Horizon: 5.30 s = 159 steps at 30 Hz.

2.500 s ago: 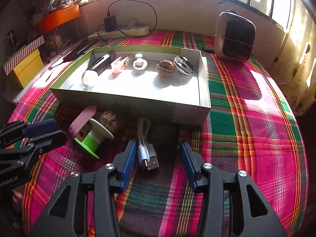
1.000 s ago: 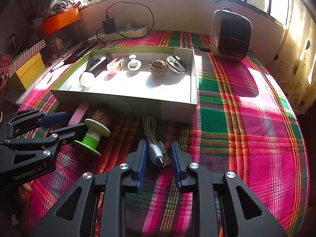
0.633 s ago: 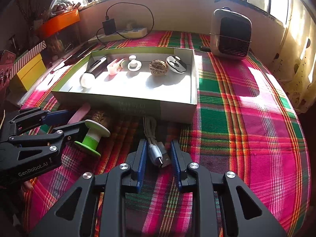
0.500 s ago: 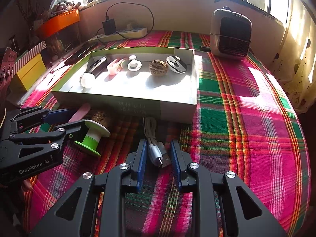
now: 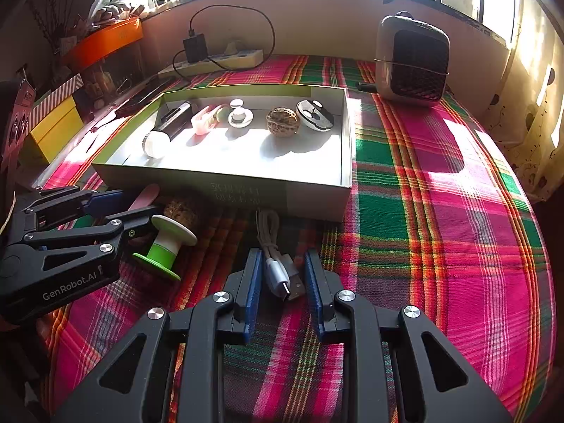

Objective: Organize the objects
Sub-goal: 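Close the left gripper on the pink rectangular block, then lift the white cable and pink block toward the box, then carry the white cable and pink block over the box with both grippers, then lower and open both grippers to release the cable and block into the box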

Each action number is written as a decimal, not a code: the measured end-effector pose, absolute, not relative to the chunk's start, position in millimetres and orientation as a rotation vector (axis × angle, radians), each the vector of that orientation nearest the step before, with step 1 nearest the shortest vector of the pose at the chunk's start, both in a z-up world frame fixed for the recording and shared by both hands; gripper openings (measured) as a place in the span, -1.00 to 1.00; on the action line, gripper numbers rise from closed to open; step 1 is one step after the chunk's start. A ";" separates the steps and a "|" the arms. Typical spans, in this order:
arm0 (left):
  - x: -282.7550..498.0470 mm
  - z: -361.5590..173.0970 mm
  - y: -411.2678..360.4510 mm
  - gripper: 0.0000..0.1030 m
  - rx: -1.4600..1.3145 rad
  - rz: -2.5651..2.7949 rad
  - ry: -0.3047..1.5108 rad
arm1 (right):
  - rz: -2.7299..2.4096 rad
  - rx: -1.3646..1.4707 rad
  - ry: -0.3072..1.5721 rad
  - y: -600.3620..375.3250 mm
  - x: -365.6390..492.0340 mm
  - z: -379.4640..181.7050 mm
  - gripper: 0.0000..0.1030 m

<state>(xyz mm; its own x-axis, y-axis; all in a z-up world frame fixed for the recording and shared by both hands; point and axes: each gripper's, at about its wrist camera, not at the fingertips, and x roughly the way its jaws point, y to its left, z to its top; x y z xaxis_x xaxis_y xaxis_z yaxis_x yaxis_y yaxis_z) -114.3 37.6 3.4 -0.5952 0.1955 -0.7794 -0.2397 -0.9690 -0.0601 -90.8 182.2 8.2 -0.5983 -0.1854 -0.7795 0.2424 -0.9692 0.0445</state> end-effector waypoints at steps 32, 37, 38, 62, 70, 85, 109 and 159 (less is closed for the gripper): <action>-112.4 5.4 29.4 -0.69 -1.255 2.619 0.043 | -2.615 1.263 0.110 182.4 -91.6 6.6 -0.58; -111.1 8.0 28.8 -0.69 -1.250 2.615 0.041 | -2.615 1.261 0.089 182.5 -91.3 8.0 -0.58; -110.7 8.4 28.7 -0.69 -1.251 2.613 0.040 | -2.614 1.261 0.084 182.7 -91.1 8.2 -0.58; -113.3 36.4 21.3 -0.69 -1.196 2.633 0.007 | -2.604 1.139 0.081 171.9 -95.9 46.4 -0.58; -126.0 36.9 19.6 -0.69 -1.203 2.638 -0.013 | -2.575 1.114 0.092 163.1 -117.1 55.9 -0.58; -153.2 35.7 18.8 -0.69 -1.204 2.648 -0.028 | -2.518 1.112 0.111 140.8 -161.2 53.5 -0.58; -184.6 6.1 18.2 -0.69 -1.295 2.615 -0.015 | -2.354 1.230 0.136 119.5 -212.6 18.8 -0.58; -188.4 5.8 20.2 -0.46 -1.299 2.624 -0.006 | -2.416 1.241 0.161 124.3 -219.6 14.8 -0.40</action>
<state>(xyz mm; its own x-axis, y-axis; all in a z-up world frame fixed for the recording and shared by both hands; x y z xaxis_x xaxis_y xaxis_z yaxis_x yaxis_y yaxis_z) -188.4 20.2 5.8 -0.5881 0.1919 -0.7857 -0.1883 -0.9772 -0.0977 -219.6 124.3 14.8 -0.5146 -0.3111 -0.7990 0.4146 -0.9060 0.0857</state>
